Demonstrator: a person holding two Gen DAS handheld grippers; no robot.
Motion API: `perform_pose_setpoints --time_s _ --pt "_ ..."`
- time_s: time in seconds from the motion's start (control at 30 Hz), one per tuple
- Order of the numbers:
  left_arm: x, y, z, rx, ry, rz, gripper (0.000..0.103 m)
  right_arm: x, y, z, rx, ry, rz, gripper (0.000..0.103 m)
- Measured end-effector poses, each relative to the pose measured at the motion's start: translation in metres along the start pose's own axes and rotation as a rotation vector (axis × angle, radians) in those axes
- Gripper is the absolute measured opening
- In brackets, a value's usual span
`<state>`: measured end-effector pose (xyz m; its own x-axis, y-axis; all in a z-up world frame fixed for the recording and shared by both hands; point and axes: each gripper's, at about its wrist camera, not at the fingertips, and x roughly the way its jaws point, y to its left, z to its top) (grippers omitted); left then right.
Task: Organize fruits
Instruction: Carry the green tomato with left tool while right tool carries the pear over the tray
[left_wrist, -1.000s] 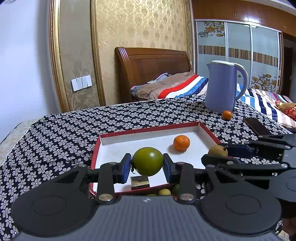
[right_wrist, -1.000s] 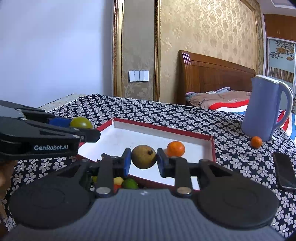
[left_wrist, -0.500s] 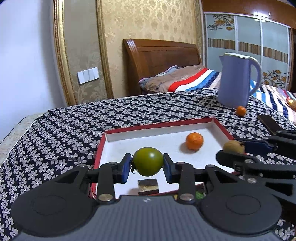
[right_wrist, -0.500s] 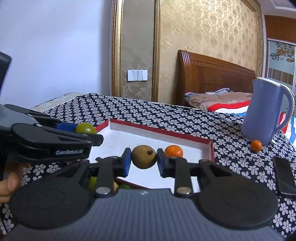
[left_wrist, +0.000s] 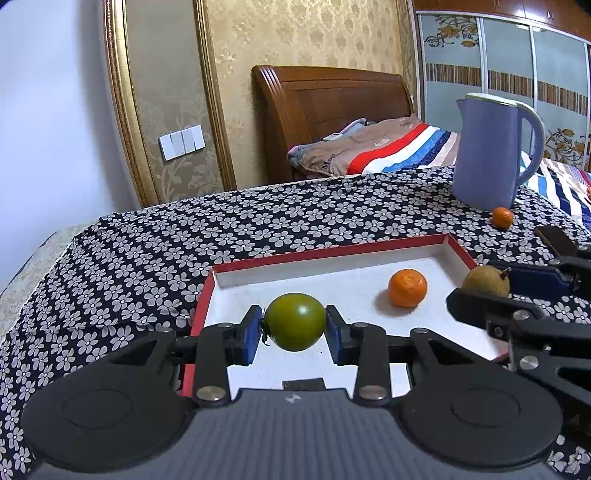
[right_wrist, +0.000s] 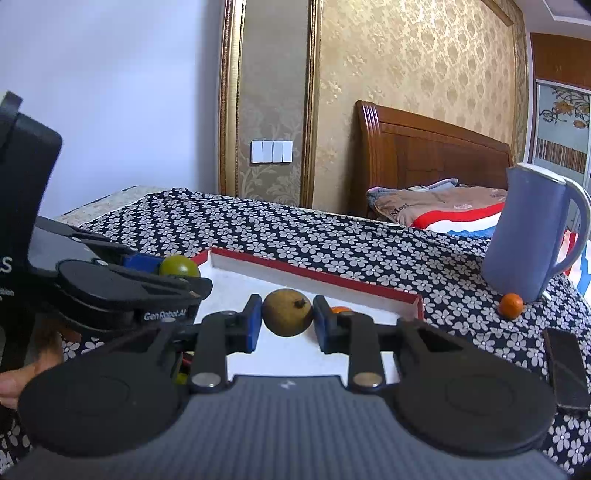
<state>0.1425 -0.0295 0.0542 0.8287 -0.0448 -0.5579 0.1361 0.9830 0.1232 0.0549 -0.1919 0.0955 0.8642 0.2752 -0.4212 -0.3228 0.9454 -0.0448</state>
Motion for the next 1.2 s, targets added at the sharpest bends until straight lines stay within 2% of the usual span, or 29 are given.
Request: perform_pose_setpoints --time_s 0.6,1.2 --pt "0.055 0.005 0.013 0.003 0.079 0.061 0.035 0.041 -0.018 0.015 0.01 0.034 -0.026 0.028" --pt "0.109 0.01 0.02 -0.008 0.157 0.12 0.035 0.108 -0.028 0.018 0.017 0.142 -0.049 0.028"
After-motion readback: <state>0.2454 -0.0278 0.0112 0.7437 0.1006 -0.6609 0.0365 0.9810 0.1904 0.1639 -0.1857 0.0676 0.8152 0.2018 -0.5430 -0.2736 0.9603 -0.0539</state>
